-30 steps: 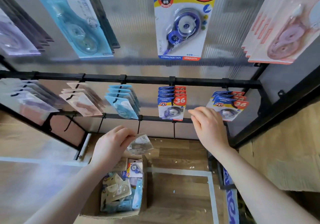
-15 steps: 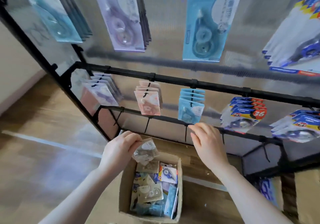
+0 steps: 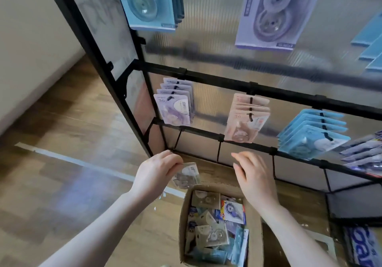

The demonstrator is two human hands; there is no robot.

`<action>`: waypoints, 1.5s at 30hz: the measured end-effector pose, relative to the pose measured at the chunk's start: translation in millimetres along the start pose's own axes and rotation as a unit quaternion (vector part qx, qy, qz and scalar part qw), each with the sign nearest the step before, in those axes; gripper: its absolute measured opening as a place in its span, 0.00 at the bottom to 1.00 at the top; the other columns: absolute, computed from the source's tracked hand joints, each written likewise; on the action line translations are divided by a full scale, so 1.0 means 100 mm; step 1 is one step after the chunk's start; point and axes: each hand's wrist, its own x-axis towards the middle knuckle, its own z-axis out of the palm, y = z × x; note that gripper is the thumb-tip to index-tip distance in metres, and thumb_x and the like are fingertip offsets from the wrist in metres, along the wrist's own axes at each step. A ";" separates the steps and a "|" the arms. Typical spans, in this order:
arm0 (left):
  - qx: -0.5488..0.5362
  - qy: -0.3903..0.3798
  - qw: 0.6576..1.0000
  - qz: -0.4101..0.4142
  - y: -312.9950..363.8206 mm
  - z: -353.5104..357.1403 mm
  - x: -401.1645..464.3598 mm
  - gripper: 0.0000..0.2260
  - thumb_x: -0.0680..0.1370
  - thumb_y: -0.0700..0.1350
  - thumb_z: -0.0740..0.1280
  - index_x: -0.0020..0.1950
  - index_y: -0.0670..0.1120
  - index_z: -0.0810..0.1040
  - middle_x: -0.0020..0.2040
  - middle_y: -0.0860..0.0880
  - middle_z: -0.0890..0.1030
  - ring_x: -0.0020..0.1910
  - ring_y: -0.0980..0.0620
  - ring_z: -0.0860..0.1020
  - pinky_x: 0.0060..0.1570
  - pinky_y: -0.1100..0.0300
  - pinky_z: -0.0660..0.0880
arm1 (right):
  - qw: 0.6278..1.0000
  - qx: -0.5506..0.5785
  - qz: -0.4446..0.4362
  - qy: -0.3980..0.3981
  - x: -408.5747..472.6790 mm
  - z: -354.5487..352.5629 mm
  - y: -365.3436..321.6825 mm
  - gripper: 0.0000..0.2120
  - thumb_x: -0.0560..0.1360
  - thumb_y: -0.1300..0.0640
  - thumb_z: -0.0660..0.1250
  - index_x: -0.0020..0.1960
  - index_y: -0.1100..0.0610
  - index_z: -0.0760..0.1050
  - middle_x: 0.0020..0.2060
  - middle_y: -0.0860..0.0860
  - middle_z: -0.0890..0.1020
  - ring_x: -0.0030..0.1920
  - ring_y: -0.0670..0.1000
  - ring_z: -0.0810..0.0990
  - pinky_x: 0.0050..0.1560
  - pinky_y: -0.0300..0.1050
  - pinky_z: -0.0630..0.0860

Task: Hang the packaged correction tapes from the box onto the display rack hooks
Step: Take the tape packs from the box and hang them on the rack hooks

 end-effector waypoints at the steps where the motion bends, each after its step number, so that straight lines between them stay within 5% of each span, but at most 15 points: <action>1: -0.001 0.001 1.000 0.003 -0.06 0.06 0.00 0.11 0.75 0.54 0.58 0.40 0.52 0.76 0.37 0.57 0.75 0.36 0.55 0.71 0.26 0.62 0.70 | 1.000 0.001 -0.001 -0.003 0.00 0.09 0.01 0.12 0.74 0.62 0.67 0.57 0.58 0.78 0.50 0.53 0.80 0.51 0.53 0.78 0.50 0.47 0.75; 8: 0.002 0.020 0.999 0.027 -0.64 0.82 -0.09 0.11 0.76 0.54 0.58 0.43 0.52 0.78 0.39 0.57 0.76 0.36 0.57 0.73 0.29 0.67 0.68 | 0.998 0.010 -0.046 0.032 -0.05 0.99 0.21 0.19 0.76 0.51 0.54 0.57 0.57 0.78 0.50 0.53 0.80 0.51 0.54 0.79 0.50 0.48 0.77; 14: 0.020 0.100 0.992 0.080 -1.17 1.45 0.06 0.15 0.75 0.53 0.58 0.45 0.47 0.82 0.39 0.53 0.78 0.40 0.58 0.71 0.36 0.76 0.65 | 0.987 -0.015 -0.116 0.109 0.00 1.75 0.58 0.19 0.76 0.52 0.55 0.57 0.58 0.79 0.51 0.53 0.81 0.52 0.53 0.79 0.52 0.47 0.75; 21: 0.021 0.135 0.984 0.113 -1.53 2.00 0.24 0.17 0.73 0.55 0.59 0.44 0.47 0.83 0.41 0.51 0.79 0.41 0.57 0.72 0.36 0.61 0.72 | 0.975 -0.033 -0.135 0.174 0.02 2.30 0.86 0.14 0.73 0.57 0.63 0.56 0.59 0.79 0.50 0.55 0.81 0.51 0.56 0.79 0.53 0.48 0.74; 28: 0.001 0.150 0.982 0.113 -1.68 2.20 0.23 0.18 0.72 0.56 0.59 0.43 0.46 0.83 0.40 0.57 0.75 0.40 0.60 0.71 0.36 0.59 0.74 | 0.972 -0.046 -0.147 0.179 -0.09 2.51 0.88 0.15 0.75 0.54 0.58 0.54 0.59 0.79 0.48 0.53 0.81 0.49 0.55 0.79 0.50 0.49 0.76; 34: 0.024 0.188 0.974 0.121 -1.77 2.24 0.31 0.15 0.72 0.55 0.62 0.42 0.47 0.83 0.40 0.59 0.73 0.42 0.64 0.68 0.38 0.67 0.67 | 0.970 -0.057 -0.130 0.198 -0.33 2.54 1.02 0.11 0.73 0.60 0.68 0.55 0.59 0.79 0.50 0.54 0.80 0.51 0.54 0.78 0.52 0.48 0.74; 45: 0.035 0.161 0.980 0.109 -1.79 2.13 0.37 0.07 0.74 0.44 0.66 0.46 0.44 0.83 0.42 0.54 0.76 0.41 0.53 0.75 0.40 0.61 0.70 | 0.970 -0.049 -0.114 0.209 -0.54 2.55 1.08 0.15 0.72 0.56 0.64 0.56 0.58 0.79 0.50 0.53 0.80 0.51 0.54 0.79 0.51 0.49 0.76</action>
